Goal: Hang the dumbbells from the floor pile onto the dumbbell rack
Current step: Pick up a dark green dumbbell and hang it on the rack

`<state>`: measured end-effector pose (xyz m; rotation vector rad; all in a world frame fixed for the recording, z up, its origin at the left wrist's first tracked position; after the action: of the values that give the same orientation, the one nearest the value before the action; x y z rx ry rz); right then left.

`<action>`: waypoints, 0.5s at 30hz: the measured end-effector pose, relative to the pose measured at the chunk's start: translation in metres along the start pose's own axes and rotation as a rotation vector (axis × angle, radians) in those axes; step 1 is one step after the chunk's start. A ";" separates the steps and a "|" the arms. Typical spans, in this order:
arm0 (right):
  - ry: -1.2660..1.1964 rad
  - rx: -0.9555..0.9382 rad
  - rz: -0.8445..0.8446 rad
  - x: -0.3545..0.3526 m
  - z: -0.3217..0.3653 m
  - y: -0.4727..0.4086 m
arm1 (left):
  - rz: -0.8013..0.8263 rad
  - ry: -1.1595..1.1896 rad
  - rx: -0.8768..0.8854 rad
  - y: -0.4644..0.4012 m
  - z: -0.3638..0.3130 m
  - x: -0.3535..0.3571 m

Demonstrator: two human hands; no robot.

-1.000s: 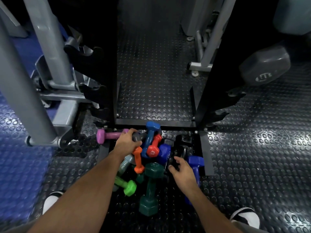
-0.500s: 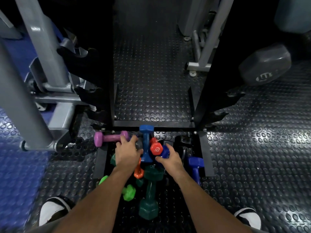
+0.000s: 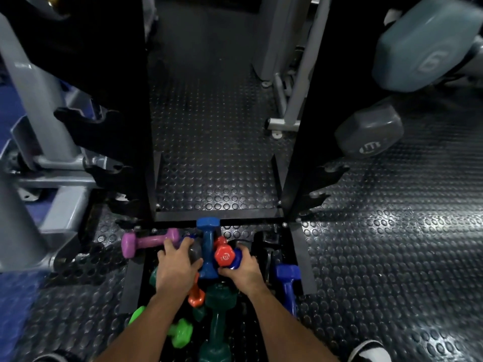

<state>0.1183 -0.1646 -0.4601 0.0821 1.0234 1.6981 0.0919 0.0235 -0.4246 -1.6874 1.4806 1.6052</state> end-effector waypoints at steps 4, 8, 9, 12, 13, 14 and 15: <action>0.069 -0.024 0.026 -0.007 -0.001 -0.004 | -0.034 0.045 0.014 0.010 0.002 0.004; 0.069 -0.012 0.022 -0.008 -0.005 -0.016 | 0.063 0.172 0.012 0.012 0.011 0.007; 0.066 -0.015 0.026 -0.008 -0.006 -0.017 | 0.091 0.188 0.031 0.014 0.015 0.010; 0.054 -0.029 0.046 -0.011 -0.003 -0.017 | 0.093 0.240 0.150 0.027 0.029 0.022; 0.046 -0.031 0.049 -0.012 -0.002 -0.017 | 0.072 0.255 0.189 0.030 0.034 0.026; 0.038 -0.026 0.042 -0.011 -0.004 -0.016 | 0.058 0.265 0.209 0.033 0.041 0.029; 0.025 -0.032 0.023 -0.010 -0.004 -0.013 | 0.058 0.278 0.202 0.034 0.047 0.031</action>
<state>0.1303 -0.1750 -0.4673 0.0518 1.0166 1.7400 0.0333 0.0371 -0.4527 -1.8188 1.7726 1.2354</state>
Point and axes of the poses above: each hand's wrist, its own y-axis away from the middle knuckle, its own x-axis out of the palm, z = x × y, the point moved 2 cm from there along -y, towards the middle knuckle, and after that the axes turned 6 degrees about -y, right-handed, at the moved point
